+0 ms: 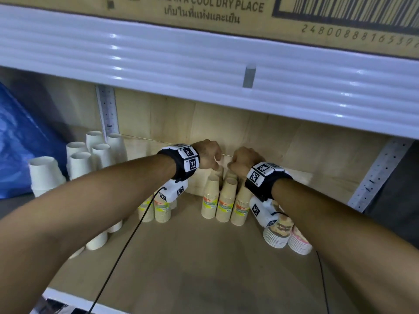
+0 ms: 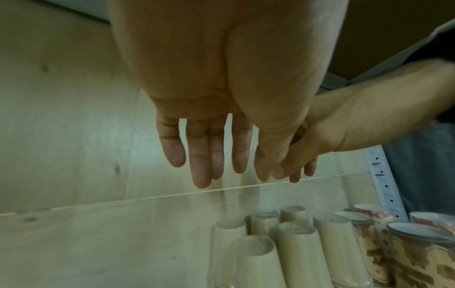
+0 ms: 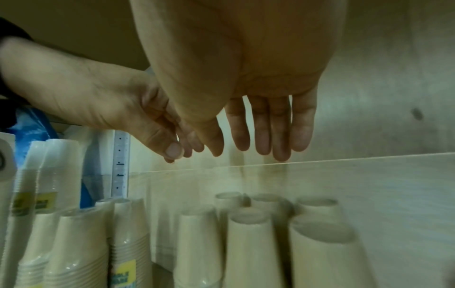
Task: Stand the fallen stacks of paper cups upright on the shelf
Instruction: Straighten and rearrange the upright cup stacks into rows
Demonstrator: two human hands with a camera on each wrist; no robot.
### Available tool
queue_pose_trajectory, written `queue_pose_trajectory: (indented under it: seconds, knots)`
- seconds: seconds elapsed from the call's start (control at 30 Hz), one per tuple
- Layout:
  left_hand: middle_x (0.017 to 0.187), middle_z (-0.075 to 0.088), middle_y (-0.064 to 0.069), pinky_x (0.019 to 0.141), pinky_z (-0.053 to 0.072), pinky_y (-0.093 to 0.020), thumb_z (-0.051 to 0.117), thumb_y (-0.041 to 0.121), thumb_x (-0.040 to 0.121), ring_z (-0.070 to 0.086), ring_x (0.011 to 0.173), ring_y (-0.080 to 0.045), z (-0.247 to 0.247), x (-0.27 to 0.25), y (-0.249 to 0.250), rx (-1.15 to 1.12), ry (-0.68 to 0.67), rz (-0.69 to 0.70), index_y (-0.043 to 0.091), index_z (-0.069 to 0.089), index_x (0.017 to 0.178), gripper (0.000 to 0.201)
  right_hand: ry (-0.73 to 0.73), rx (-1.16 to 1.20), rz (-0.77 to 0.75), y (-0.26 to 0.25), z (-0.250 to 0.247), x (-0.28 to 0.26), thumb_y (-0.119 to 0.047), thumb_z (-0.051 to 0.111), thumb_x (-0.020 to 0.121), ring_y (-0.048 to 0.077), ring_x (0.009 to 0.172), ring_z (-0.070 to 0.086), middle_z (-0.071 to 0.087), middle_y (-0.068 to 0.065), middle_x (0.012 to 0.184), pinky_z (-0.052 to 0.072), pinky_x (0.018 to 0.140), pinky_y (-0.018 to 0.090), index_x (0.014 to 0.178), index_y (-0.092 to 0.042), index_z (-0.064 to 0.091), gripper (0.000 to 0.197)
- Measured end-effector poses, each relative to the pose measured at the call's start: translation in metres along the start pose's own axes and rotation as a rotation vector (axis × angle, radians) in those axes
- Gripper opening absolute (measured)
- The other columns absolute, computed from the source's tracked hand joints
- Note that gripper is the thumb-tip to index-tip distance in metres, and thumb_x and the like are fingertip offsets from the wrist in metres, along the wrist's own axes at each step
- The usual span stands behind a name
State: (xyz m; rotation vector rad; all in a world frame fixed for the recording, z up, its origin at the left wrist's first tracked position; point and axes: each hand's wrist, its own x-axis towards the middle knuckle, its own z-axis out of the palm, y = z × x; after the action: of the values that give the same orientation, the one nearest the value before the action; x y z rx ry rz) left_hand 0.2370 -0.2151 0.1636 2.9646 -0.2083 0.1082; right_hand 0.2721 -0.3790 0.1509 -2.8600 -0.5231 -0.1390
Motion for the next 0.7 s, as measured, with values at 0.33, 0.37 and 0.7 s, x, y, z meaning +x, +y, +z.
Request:
queue_pose_trajectory:
  seconds: [0.33, 0.37, 0.7]
  knots:
    - [0.128, 0.052, -0.002, 0.091, 0.046, -0.031, 0.068, 0.035, 0.086, 0.054, 0.112, -0.022, -0.032, -0.053, -0.061, 0.046, 0.048, -0.182, 0.021, 0.06, 0.121, 0.038, -0.009, 0.011, -0.186, -0.094, 0.015, 0.002, -0.044, 0.059, 0.079, 0.026, 0.087, 0.063, 0.065, 0.004, 0.104, 0.047, 0.068, 0.028, 0.102, -0.019, 0.065, 0.034]
    - [0.129, 0.051, -0.002, 0.09, 0.045, -0.03, 0.069, 0.035, 0.086, 0.053, 0.113, -0.022, -0.032, -0.059, -0.068, 0.048, 0.039, -0.202, 0.021, 0.06, 0.121, 0.039, -0.022, 0.017, -0.203, -0.102, 0.018, 0.001, -0.044, 0.06, 0.079, 0.027, 0.09, 0.063, 0.065, 0.005, 0.107, 0.047, 0.07, 0.028, 0.104, -0.02, 0.065, 0.035]
    - [0.123, 0.059, -0.01, 0.082, 0.05, -0.033, 0.055, 0.033, 0.094, 0.06, 0.108, -0.028, -0.015, -0.114, -0.1, 0.124, -0.037, -0.345, 0.008, 0.061, 0.12, 0.037, -0.158, 0.071, -0.307, -0.161, 0.053, -0.013, -0.044, 0.069, 0.078, 0.028, 0.094, 0.064, 0.066, 0.005, 0.108, 0.053, 0.078, 0.031, 0.105, -0.02, 0.067, 0.036]
